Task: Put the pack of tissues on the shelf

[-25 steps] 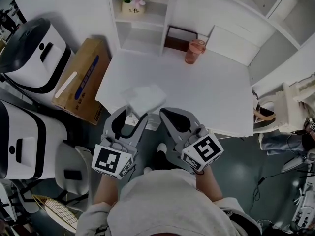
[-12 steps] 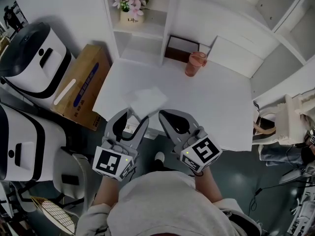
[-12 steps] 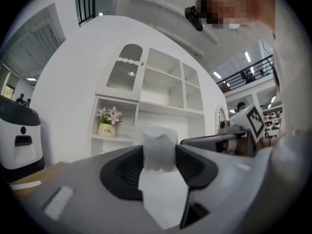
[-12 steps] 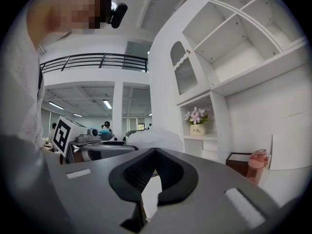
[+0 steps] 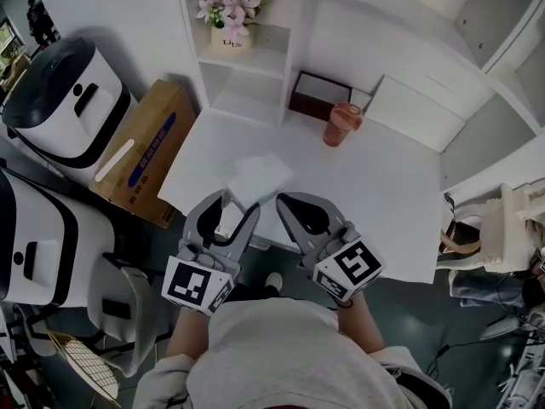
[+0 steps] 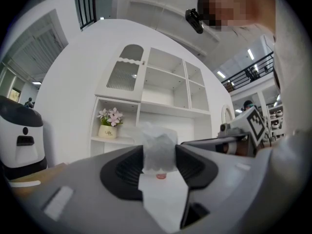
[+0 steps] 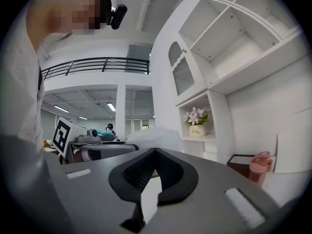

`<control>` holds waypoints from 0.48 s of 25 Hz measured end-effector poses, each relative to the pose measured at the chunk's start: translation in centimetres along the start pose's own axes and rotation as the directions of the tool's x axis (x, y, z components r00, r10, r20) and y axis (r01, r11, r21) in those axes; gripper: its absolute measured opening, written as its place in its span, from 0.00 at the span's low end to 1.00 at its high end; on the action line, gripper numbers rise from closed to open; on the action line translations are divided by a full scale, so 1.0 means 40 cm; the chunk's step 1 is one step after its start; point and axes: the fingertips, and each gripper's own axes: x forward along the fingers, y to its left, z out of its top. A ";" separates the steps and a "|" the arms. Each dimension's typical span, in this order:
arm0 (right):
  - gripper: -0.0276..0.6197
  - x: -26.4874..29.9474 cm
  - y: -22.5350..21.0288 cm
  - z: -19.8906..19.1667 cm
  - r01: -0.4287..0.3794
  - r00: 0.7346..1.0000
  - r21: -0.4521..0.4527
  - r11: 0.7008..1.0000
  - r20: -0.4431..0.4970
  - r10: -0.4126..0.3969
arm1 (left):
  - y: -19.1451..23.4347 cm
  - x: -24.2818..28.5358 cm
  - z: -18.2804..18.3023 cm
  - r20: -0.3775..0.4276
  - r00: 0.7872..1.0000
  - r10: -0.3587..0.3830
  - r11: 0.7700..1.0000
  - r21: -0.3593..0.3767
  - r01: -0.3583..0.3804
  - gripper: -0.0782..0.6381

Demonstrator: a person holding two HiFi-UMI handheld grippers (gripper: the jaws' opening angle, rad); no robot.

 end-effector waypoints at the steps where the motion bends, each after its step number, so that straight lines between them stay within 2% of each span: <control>1: 0.05 0.000 -0.007 0.000 0.000 1.000 0.003 1.000 0.002 0.000 | 0.001 0.005 0.001 0.001 1.000 0.004 1.000 0.001 -0.004 0.39; 7: 0.05 0.000 -0.026 -0.008 -0.004 1.000 0.020 1.000 0.004 0.004 | 0.004 0.021 -0.004 -0.009 1.000 0.019 1.000 0.004 -0.019 0.39; 12: 0.05 0.017 -0.038 -0.011 0.014 1.000 0.025 1.000 0.002 -0.014 | 0.030 0.030 -0.010 -0.012 1.000 0.009 1.000 -0.024 -0.009 0.39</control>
